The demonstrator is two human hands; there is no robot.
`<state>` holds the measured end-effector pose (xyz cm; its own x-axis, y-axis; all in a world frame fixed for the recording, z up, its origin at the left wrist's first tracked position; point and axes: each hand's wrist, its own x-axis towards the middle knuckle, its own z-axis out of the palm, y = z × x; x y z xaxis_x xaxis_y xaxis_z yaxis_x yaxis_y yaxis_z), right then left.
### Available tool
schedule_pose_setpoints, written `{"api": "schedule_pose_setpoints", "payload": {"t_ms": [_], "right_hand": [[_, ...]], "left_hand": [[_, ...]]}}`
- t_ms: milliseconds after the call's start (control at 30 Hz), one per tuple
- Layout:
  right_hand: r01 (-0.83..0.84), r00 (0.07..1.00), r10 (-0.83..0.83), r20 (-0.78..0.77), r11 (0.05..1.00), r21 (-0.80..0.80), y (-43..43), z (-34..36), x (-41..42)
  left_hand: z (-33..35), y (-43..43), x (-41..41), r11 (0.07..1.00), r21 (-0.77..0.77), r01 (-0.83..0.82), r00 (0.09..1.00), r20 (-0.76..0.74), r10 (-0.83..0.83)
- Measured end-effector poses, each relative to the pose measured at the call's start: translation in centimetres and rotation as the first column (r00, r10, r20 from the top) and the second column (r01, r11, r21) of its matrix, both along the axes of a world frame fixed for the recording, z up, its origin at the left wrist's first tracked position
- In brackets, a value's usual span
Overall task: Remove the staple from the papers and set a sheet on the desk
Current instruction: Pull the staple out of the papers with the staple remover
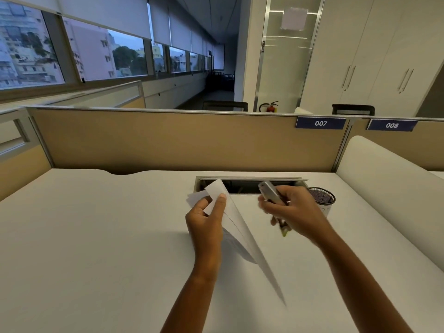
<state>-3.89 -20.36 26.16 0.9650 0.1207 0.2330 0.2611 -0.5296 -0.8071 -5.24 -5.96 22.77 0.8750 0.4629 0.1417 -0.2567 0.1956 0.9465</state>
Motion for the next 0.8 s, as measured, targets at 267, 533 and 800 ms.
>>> {"api": "schedule_pose_setpoints", "payload": {"t_ms": [267,533,800], "right_hand": [[-0.143,0.985,0.129,0.118,0.983,0.119,3.7,-2.4,-0.2],[-0.055,0.926,0.105,0.363,0.988,-0.146,3.5,-3.4,-0.7],[-0.069,0.943,0.116,0.312,0.985,-0.158,2.7,-3.4,-0.4]], "left_hand": [[0.6,-0.4,-0.4,0.998,-0.035,0.056,0.993,-0.102,-0.059],[0.4,-0.5,0.0,0.998,-0.034,0.058,0.992,-0.113,-0.062],[-0.1,-0.4,0.2,0.995,-0.046,0.084,0.985,-0.144,-0.090]]}}
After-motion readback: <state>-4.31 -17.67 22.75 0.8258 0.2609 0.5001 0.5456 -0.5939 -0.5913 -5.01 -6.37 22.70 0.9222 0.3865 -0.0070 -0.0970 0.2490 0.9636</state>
